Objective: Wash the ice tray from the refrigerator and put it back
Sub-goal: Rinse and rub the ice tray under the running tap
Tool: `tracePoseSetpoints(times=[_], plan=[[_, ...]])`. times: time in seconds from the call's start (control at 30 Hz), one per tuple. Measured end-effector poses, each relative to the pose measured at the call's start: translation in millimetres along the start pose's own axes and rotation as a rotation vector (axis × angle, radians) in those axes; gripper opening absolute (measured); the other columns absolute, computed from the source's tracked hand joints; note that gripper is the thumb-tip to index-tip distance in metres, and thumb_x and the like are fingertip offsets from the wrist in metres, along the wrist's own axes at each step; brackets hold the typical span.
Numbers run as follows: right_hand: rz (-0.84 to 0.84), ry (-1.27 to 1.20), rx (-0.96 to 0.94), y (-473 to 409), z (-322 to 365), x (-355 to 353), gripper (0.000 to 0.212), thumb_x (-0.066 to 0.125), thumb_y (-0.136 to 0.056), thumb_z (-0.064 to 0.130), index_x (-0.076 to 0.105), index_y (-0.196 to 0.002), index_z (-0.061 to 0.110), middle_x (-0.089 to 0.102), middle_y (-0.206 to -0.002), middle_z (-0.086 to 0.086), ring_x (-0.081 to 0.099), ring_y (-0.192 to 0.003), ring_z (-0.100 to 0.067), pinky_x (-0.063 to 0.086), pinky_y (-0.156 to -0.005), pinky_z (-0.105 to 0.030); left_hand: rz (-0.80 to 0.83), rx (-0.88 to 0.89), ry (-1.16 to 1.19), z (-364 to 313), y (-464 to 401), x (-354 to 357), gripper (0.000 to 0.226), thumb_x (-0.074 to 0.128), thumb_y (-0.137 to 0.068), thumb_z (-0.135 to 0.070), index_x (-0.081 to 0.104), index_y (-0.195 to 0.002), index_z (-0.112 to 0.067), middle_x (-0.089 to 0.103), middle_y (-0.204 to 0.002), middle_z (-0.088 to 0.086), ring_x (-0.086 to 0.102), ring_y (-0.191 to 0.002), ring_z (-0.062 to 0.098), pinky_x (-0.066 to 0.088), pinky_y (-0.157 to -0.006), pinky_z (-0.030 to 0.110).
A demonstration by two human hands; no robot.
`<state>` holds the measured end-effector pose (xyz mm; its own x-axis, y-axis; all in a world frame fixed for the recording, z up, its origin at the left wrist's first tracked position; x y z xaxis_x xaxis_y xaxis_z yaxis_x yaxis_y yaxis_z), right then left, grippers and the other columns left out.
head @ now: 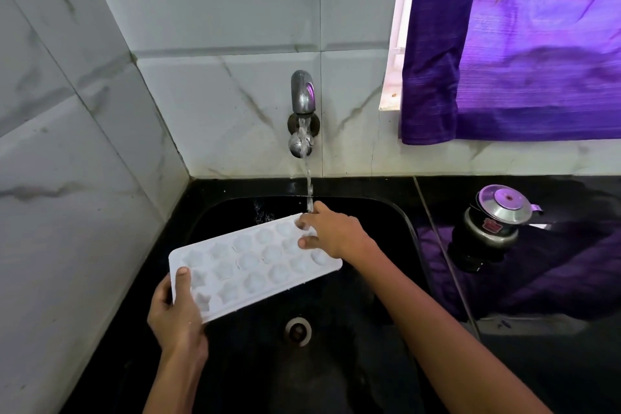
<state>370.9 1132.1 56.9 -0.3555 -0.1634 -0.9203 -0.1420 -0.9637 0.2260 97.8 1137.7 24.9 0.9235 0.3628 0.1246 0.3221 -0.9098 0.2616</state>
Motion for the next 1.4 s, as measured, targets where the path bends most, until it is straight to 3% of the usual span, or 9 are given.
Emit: tracePoseSetpoints(times=[0.13,0.2,0.33,0.5,0.7,0.9,1.03,1.27,1.4], plan=[[0.020,-0.016,0.015,-2.3,-3.0,-2.6,0.030,0.052,-0.095,0.036,0.053,-0.124,0.026,0.038,-0.116,-0.004,0.057,-0.090,-0.028,0.040,-0.067,-0.033,0.018,-0.032,0.004,2.6,-0.8,3.7,0.030,0.056,-0.093,-0.027,0.058,-0.120,-0.013,0.061,-0.091,0.000,0.057,-0.070,0.010,0.049,-0.056,0.023],[-0.031,-0.019,0.011,-3.8,-6.4,-7.4,0.023,0.054,-0.095,0.028,0.057,-0.117,0.024,0.042,-0.111,-0.003,0.057,-0.088,-0.026,0.040,-0.065,-0.033,0.036,-0.052,0.007,5.2,0.4,4.7,0.029,0.056,-0.093,-0.027,0.058,-0.119,-0.014,0.061,-0.089,-0.002,0.058,-0.070,0.011,0.051,-0.049,0.020],[-0.124,-0.069,0.004,-0.2,-11.2,-13.2,0.014,0.058,-0.092,0.023,0.063,-0.105,0.019,0.046,-0.109,0.000,0.056,-0.083,-0.021,0.039,-0.063,-0.028,0.056,-0.086,0.025,9.4,3.1,7.2,0.030,0.055,-0.094,-0.028,0.058,-0.121,-0.014,0.063,-0.089,-0.003,0.061,-0.073,0.013,0.049,-0.055,0.027],[-0.093,-0.047,-0.008,4.0,-13.2,-9.5,0.028,0.052,-0.096,0.018,0.058,-0.122,0.026,0.042,-0.112,0.000,0.052,-0.082,-0.022,0.037,-0.063,-0.030,0.073,-0.094,0.046,10.0,5.7,10.2,0.030,0.056,-0.094,-0.027,0.058,-0.121,-0.013,0.063,-0.089,-0.003,0.060,-0.074,0.013,0.048,-0.058,0.028],[-0.235,0.007,0.045,10.5,-14.0,-16.9,0.016,0.062,-0.090,0.022,0.066,-0.106,0.023,0.052,-0.109,0.003,0.059,-0.091,-0.022,0.040,-0.070,-0.029,0.083,-0.087,0.062,13.2,12.5,8.8,0.028,0.055,-0.094,-0.026,0.058,-0.119,-0.014,0.063,-0.089,-0.003,0.060,-0.075,0.014,0.047,-0.060,0.029],[-0.270,0.163,0.030,17.5,-3.0,-16.6,0.032,0.065,-0.086,0.018,0.060,-0.117,0.023,0.048,-0.117,-0.001,0.059,-0.095,-0.023,0.039,-0.067,-0.030,0.080,-0.085,0.081,12.8,13.9,11.2,0.029,0.055,-0.094,-0.026,0.057,-0.120,-0.014,0.063,-0.089,-0.003,0.061,-0.076,0.013,0.048,-0.061,0.029],[-0.333,0.153,0.046,18.3,-3.8,-24.6,0.024,0.064,-0.087,0.015,0.066,-0.109,0.024,0.052,-0.117,0.002,0.054,-0.099,-0.019,0.034,-0.065,-0.029,0.081,-0.092,0.078,15.3,14.1,11.4,0.024,0.054,-0.094,-0.026,0.057,-0.117,-0.017,0.063,-0.089,-0.002,0.061,-0.076,0.014,0.049,-0.061,0.031],[-0.268,0.226,0.087,14.6,-11.1,-20.8,0.038,0.067,-0.085,0.015,0.062,-0.120,0.029,0.013,-0.154,0.002,0.035,-0.127,-0.023,0.041,-0.081,-0.035,0.087,-0.107,0.080,19.3,13.1,15.3,0.020,0.055,-0.094,-0.026,0.057,-0.113,-0.020,0.064,-0.090,-0.002,0.062,-0.078,0.016,0.050,-0.062,0.032],[-0.360,0.182,0.056,14.8,-9.7,-27.3,0.029,0.070,-0.083,0.020,0.069,-0.109,0.030,0.021,-0.152,0.006,0.031,-0.132,-0.020,0.042,-0.090,-0.037,0.076,-0.102,0.079,21.0,12.9,16.0,0.019,0.055,-0.094,-0.026,0.057,-0.112,-0.019,0.064,-0.089,-0.002,0.062,-0.076,0.014,0.050,-0.060,0.029]])
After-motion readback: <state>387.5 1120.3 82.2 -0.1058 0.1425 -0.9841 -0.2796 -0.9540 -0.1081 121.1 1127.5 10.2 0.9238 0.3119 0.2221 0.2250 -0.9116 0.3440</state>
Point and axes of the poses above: each hand's wrist, its own y-axis away from the middle knuckle, its own x-axis out of the palm, z = x × y, the point moved 9 cm from there along -y, towards the middle knuckle
